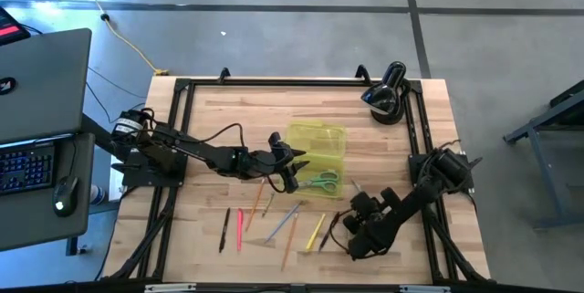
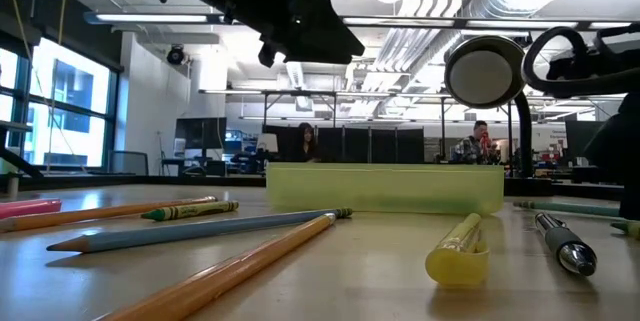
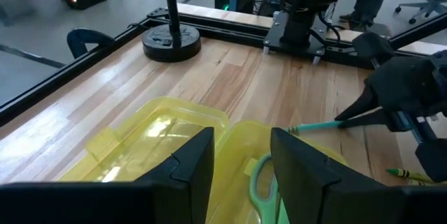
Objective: Pick & place school supplies into a supply box
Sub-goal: Put the blue pencil into the yellow supply box
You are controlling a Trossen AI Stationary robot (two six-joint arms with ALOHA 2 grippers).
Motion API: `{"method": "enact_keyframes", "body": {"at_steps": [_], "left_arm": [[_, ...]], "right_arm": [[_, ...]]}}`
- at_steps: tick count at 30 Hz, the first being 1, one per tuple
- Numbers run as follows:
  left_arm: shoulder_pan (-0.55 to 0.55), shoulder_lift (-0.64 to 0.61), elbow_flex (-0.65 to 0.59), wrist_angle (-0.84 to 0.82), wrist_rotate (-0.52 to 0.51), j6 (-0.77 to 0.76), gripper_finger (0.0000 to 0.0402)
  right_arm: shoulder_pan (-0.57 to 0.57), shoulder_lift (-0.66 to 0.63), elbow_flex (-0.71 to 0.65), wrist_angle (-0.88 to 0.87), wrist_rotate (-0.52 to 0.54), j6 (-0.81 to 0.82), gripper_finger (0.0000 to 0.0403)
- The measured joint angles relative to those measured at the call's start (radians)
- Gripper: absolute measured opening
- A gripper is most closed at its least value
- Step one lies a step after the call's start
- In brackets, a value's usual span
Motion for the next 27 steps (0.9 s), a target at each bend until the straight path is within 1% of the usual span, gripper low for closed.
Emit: {"method": "enact_keyframes", "body": {"at_steps": [6,10,14,19,21,23,25,27], "left_arm": [[0.0,0.0,0.0,0.0,0.0,0.0,0.0172],[0.0,0.0,0.0,0.0,0.0,0.0,0.0172],[0.0,0.0,0.0,0.013,0.0,0.0,0.0172],[0.0,-0.057,0.0,0.031,0.001,0.003,0.0172],[0.0,-0.085,0.0,0.029,0.001,0.028,0.0172],[0.0,-0.116,0.0,0.019,0.001,0.073,0.0172],[0.0,-0.145,0.0,0.023,0.0,0.11,0.0172],[0.0,-0.177,0.0,0.011,0.001,0.137,0.0172]], "right_arm": [[0.0,-0.005,-0.001,0.024,-0.015,0.007,0.0002],[-0.001,-0.053,-0.002,0.041,-0.015,0.006,0.0002],[-0.002,-0.152,0.0,0.043,0.051,-0.039,0.0002],[-0.032,-0.268,0.0,0.045,0.161,-0.133,0.0002],[-0.056,-0.3,0.0,0.06,0.219,-0.194,0.0002],[-0.09,-0.321,0.0,0.11,0.278,-0.304,0.0002],[-0.131,-0.335,0.001,0.189,0.323,-0.47,0.0002],[-0.178,-0.335,0.001,0.3,0.337,-0.664,0.0002]]}}
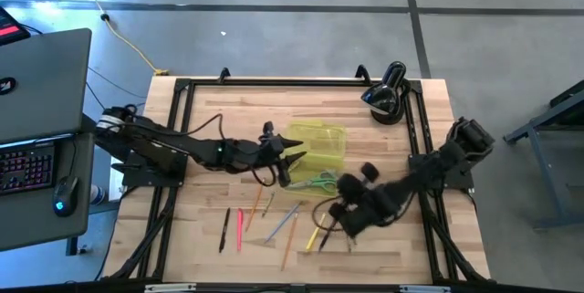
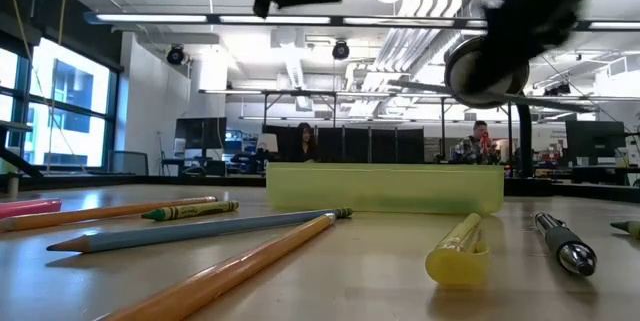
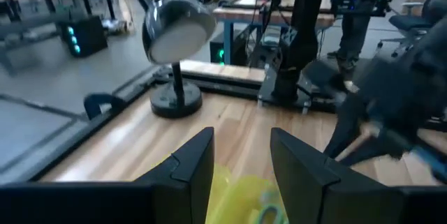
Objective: Pick & place school supplies into a supply box
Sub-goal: Put the blue pencil into the yellow supply box
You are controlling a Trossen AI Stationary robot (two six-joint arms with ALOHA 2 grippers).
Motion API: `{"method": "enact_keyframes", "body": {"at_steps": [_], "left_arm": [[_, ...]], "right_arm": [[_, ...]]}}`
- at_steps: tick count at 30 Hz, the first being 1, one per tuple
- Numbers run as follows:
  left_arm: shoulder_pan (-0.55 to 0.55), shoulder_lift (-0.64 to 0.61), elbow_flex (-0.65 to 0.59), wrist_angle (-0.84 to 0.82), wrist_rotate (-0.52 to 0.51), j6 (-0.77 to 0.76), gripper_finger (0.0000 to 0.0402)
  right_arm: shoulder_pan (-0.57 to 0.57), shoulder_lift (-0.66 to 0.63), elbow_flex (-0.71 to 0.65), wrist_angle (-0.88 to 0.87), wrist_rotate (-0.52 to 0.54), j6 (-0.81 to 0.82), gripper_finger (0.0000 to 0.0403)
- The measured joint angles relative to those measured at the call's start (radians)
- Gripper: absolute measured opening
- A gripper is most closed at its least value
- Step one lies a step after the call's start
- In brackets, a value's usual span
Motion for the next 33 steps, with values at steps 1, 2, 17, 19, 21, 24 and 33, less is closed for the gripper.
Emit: {"method": "enact_keyframes", "body": {"at_steps": [1,2,17,19,21,24,33], "left_arm": [[0.0,-0.015,0.0,-0.004,0.0,0.006,0.0172],[0.0,-0.025,0.0,-0.003,-0.001,0.013,0.0172],[0.0,-0.233,0.0,-0.255,-0.017,-0.015,0.0172],[0.0,-0.237,-0.001,-0.275,-0.017,-0.03,0.0172],[0.0,-0.238,0.0,-0.294,-0.018,-0.036,0.0172],[0.0,-0.237,-0.001,-0.311,-0.017,-0.041,0.0172],[0.0,-0.237,0.0,-0.321,-0.018,-0.059,0.0172]], "right_arm": [[-0.027,0.003,0.0,0.061,-0.003,-0.09,0.0002],[-0.055,0.006,-0.001,0.129,-0.007,-0.17,0.0002],[-0.373,0.067,-0.007,0.488,-0.491,-0.932,0.0002],[-0.39,0.087,-0.007,0.497,-0.502,-0.958,0.0002],[-0.404,0.105,-0.007,0.495,-0.523,-0.976,0.0002],[-0.416,0.123,-0.007,0.481,-0.548,-0.989,0.0002],[-0.426,0.129,-0.007,0.367,-0.621,-0.972,0.0003]]}}
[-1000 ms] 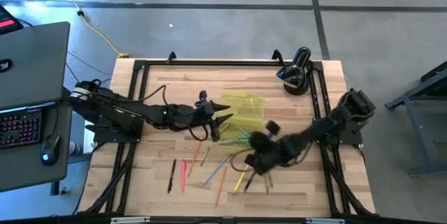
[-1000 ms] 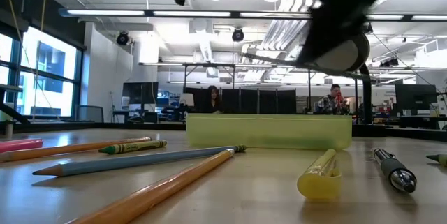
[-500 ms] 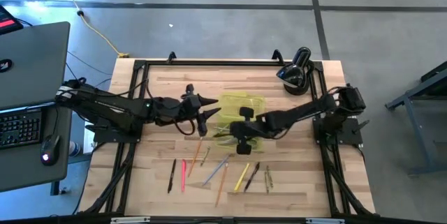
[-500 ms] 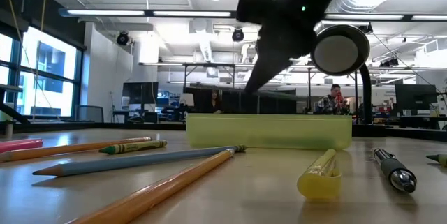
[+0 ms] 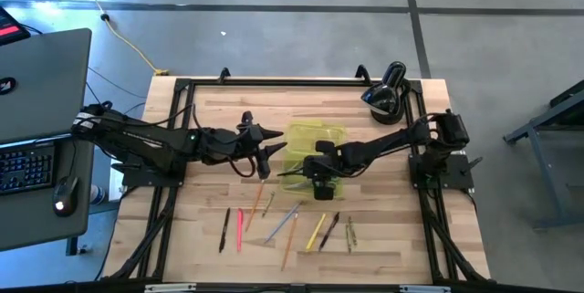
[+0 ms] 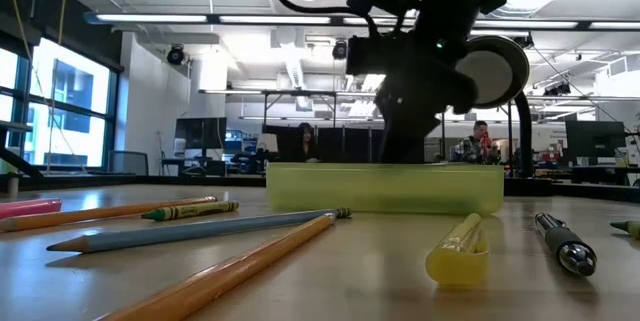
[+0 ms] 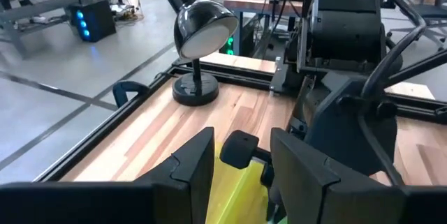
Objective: Pick & place school supplies into a supply box
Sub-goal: Put the blue pencil into the yellow supply box
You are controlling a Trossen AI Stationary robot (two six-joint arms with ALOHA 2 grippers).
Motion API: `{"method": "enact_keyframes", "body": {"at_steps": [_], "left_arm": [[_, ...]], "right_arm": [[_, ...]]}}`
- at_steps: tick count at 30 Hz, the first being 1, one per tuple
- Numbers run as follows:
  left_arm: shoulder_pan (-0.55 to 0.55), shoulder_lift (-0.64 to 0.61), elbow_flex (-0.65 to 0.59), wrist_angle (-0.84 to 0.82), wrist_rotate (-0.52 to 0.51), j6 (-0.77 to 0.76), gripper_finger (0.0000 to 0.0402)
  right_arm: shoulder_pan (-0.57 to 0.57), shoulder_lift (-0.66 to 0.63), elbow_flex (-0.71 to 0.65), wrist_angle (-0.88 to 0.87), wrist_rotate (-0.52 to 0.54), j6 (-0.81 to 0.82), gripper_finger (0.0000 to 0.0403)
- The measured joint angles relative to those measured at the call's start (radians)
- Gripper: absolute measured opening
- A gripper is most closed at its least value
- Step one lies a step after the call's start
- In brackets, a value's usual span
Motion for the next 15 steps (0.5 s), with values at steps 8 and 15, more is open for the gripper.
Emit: {"method": "enact_keyframes", "body": {"at_steps": [8,15], "left_arm": [[0.0,0.0,0.0,0.004,-0.001,-0.006,0.0172],[0.0,0.0,0.0,0.0,-0.001,-0.029,0.0172]], "right_arm": [[0.0,0.017,0.0,0.066,0.007,-0.116,0.0024],[0.003,0.017,0.0,0.067,0.026,-0.117,0.0079]]}}
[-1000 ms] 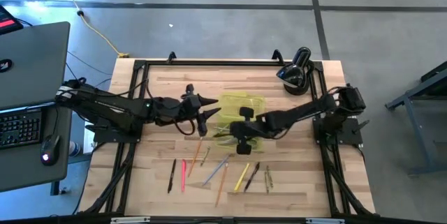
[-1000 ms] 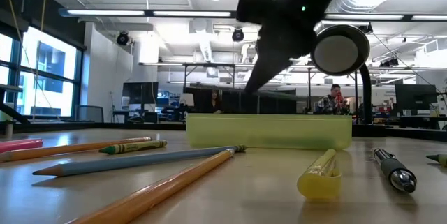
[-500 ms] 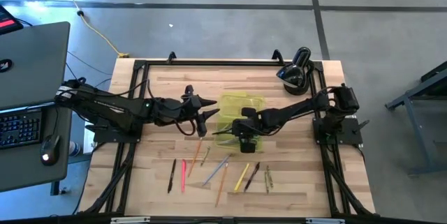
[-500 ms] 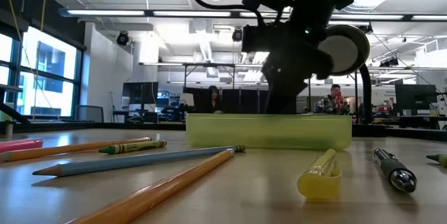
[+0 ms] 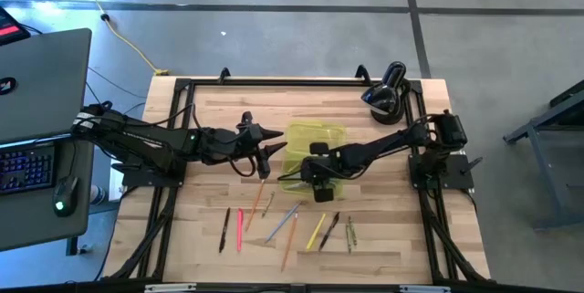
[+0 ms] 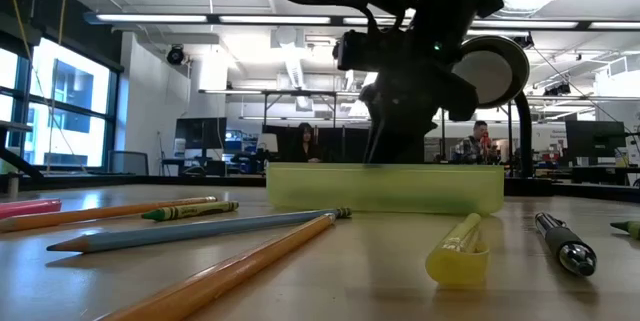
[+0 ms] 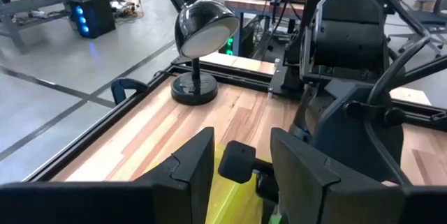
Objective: Pick & place school supplies into a supply box
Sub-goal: Put the blue pencil into the yellow supply box, then put the black pen into the yellow supply box
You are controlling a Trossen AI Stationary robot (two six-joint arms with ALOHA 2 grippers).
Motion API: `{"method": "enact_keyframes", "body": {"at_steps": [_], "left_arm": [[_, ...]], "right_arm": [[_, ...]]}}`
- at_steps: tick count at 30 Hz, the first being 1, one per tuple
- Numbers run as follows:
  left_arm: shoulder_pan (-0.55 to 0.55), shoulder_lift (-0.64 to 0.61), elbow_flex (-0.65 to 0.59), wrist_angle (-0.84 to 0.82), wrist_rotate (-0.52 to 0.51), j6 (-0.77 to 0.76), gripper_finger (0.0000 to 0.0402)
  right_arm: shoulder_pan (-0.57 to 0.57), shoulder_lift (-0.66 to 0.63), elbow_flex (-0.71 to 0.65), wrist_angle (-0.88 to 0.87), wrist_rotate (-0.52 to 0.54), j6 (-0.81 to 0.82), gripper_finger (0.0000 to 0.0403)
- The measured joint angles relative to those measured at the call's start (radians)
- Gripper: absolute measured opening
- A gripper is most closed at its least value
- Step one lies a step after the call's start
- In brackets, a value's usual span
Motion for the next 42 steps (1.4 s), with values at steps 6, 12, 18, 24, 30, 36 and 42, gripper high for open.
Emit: {"method": "enact_keyframes", "body": {"at_steps": [6,12,18,24,30,36,42], "left_arm": [[0.0,0.0,0.0,-0.001,0.001,0.0,0.0172],[0.0,0.0,0.0,-0.002,0.002,0.0,0.0172],[0.0,0.0,0.0,-0.004,0.002,-0.002,0.0172],[0.0,0.0,0.0,-0.003,0.002,-0.004,0.0172],[0.0,0.0,0.0,0.001,-0.003,0.0,0.0172],[0.0,0.0,0.0,0.001,-0.003,0.0,0.0172],[0.0,0.0,0.0,0.001,-0.003,0.0,0.0172]], "right_arm": [[0.0,-0.001,0.0,0.007,0.063,0.009,0.0107],[0.0,-0.002,0.0,0.015,0.051,0.01,0.0107],[0.0,-0.003,0.0,0.024,0.053,0.01,0.0107],[0.0,-0.003,0.0,0.026,0.055,0.01,0.0108],[0.0,-0.004,0.0,0.027,0.055,0.01,0.0108],[0.0,-0.004,0.0,0.027,0.055,0.01,0.0108],[0.0,-0.004,0.0,0.027,0.055,0.01,0.0108]]}}
